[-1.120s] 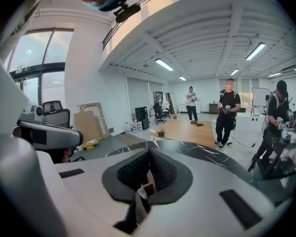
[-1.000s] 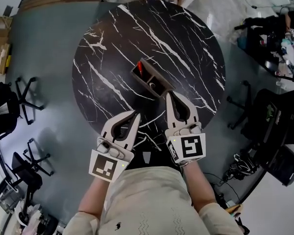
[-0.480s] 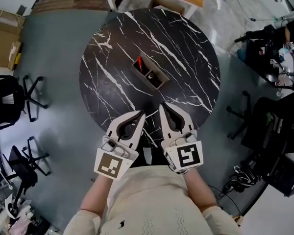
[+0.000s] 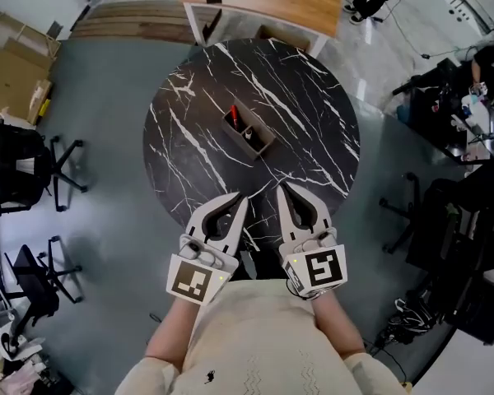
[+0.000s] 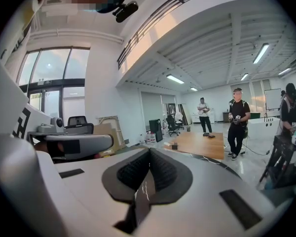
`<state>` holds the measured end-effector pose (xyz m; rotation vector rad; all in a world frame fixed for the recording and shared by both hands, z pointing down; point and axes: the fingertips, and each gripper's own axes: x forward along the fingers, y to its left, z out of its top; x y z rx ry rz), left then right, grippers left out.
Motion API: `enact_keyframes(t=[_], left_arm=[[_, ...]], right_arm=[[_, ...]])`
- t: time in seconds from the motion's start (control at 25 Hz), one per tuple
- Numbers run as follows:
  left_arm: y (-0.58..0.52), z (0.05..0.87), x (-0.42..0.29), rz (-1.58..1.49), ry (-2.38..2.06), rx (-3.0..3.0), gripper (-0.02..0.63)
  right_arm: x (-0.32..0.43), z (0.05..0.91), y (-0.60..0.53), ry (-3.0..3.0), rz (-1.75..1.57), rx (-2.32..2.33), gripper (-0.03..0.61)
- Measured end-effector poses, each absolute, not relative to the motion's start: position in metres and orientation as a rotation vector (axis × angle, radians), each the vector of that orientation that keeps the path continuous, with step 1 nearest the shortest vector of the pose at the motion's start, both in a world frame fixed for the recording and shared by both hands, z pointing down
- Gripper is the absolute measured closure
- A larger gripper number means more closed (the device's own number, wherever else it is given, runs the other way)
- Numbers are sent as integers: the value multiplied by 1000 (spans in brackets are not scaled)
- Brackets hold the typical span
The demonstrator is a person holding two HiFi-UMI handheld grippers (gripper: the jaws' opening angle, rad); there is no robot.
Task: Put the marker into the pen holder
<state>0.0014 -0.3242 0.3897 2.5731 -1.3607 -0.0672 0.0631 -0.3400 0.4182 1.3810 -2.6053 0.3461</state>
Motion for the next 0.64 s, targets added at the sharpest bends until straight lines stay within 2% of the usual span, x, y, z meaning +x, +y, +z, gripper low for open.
enact_keyframes(t=[0.64], left_arm=[[-275, 374, 12, -94, -1484, 2555, 606]], right_arm=[[65, 398, -294, -2708, 250, 1247, 563]])
